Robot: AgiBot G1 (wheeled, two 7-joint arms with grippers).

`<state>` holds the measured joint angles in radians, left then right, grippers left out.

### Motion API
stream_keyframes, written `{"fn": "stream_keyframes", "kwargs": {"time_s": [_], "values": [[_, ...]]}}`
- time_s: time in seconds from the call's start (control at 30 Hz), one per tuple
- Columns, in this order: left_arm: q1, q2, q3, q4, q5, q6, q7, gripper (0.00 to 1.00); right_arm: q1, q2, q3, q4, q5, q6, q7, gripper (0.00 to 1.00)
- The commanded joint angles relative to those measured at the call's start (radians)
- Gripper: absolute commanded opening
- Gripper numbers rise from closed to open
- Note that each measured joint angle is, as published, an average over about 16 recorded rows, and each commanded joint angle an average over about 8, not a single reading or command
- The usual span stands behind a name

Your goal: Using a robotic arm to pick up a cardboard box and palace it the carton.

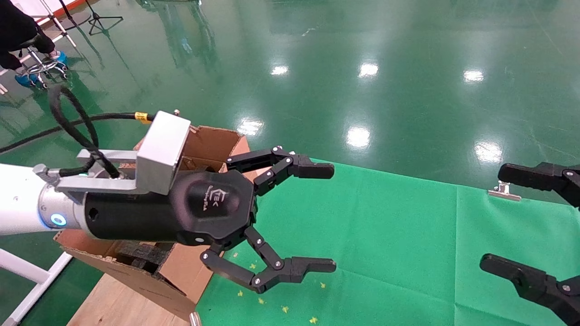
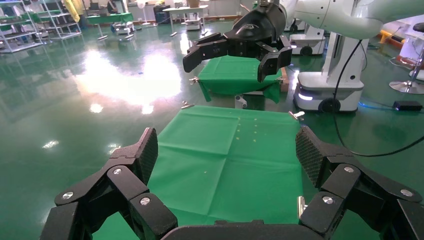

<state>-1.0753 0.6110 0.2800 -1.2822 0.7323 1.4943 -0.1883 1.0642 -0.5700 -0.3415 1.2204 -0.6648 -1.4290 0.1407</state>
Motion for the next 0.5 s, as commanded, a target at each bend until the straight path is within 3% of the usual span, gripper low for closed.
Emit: {"fn": "stream_keyframes", "kwargs": {"time_s": [0.03, 0.5], "values": [[0.000, 0.000, 0.000, 0.000, 0.000, 0.000, 0.000, 1.00, 0.000, 0.000, 0.000, 0.000, 0.000, 0.000, 0.000, 1.00], [0.000, 0.000, 0.000, 0.000, 0.000, 0.000, 0.000, 1.00, 0.000, 0.000, 0.000, 0.000, 0.000, 0.000, 0.000, 1.00]]}}
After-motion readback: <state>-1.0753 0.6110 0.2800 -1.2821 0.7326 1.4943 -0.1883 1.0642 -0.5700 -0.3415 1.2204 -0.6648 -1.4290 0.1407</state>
